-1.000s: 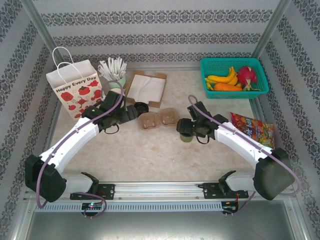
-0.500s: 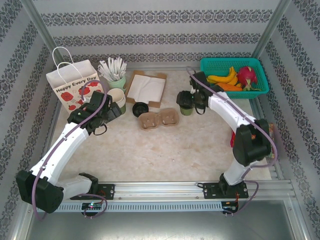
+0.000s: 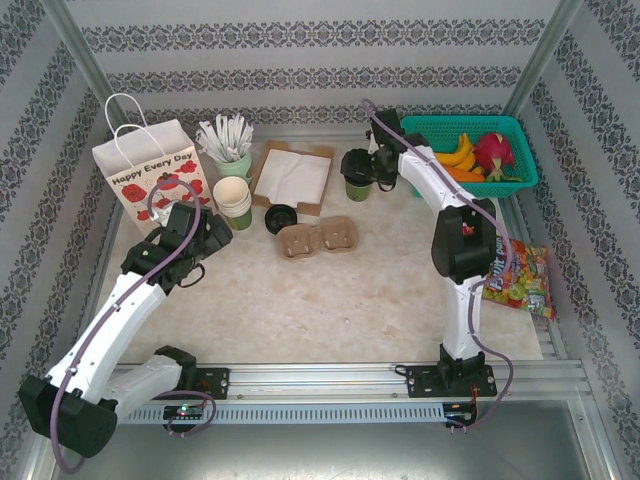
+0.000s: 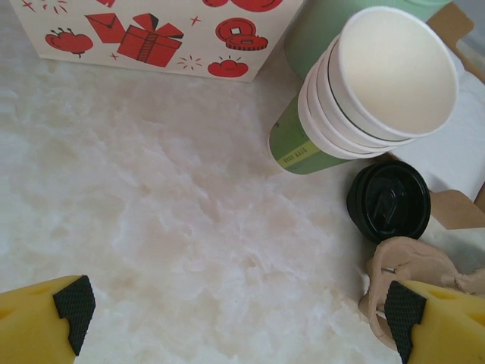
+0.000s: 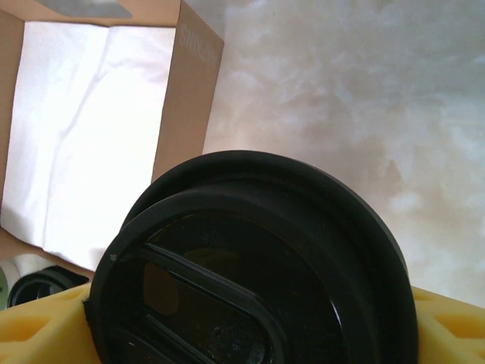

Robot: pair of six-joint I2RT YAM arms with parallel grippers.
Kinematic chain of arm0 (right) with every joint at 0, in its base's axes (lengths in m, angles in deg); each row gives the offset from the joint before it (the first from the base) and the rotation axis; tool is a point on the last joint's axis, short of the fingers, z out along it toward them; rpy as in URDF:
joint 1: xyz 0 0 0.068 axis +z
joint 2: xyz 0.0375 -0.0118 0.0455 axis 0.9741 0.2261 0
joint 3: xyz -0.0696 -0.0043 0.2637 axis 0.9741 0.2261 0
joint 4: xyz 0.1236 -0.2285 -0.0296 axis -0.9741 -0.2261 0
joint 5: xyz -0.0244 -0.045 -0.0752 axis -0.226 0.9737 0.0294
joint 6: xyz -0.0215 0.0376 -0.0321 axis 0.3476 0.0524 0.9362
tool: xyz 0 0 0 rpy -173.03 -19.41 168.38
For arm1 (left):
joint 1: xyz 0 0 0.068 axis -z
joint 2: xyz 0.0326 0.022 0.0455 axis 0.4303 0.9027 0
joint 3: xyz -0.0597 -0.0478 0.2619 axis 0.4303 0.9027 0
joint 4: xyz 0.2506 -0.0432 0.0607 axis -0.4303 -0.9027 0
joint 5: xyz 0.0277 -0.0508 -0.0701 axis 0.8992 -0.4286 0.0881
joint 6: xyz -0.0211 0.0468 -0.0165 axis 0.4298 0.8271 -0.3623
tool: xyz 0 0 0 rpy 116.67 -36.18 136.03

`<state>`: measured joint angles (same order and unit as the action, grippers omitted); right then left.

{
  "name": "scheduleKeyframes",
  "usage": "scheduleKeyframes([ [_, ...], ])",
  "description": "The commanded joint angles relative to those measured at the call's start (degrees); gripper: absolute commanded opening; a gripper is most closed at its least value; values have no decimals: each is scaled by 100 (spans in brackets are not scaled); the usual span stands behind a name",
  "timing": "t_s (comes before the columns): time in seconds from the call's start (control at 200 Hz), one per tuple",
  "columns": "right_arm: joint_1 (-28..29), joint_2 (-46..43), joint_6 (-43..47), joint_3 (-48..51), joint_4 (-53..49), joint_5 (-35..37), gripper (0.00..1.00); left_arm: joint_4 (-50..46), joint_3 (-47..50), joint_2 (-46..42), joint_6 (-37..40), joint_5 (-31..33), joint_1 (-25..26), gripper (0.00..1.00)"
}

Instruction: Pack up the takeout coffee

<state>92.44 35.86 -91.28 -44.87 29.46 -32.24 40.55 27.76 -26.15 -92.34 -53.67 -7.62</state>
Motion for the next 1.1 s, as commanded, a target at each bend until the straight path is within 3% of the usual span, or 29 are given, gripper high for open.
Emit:
scheduleKeyframes([
  [0.0,-23,408,55,-601,-356,-134,81,175,66,-68,34,152,-72,100],
  [0.39,-111,1315,-169,-1832,-617,-58,82,195,112,64,2,-96,-81,100],
  [0.679,-130,1836,-104,-2473,-849,27,88,18,-35,361,-48,-179,-98,100],
  [1.094,-145,1479,-11,-2473,-864,54,97,-192,-310,563,-89,-390,-199,100],
])
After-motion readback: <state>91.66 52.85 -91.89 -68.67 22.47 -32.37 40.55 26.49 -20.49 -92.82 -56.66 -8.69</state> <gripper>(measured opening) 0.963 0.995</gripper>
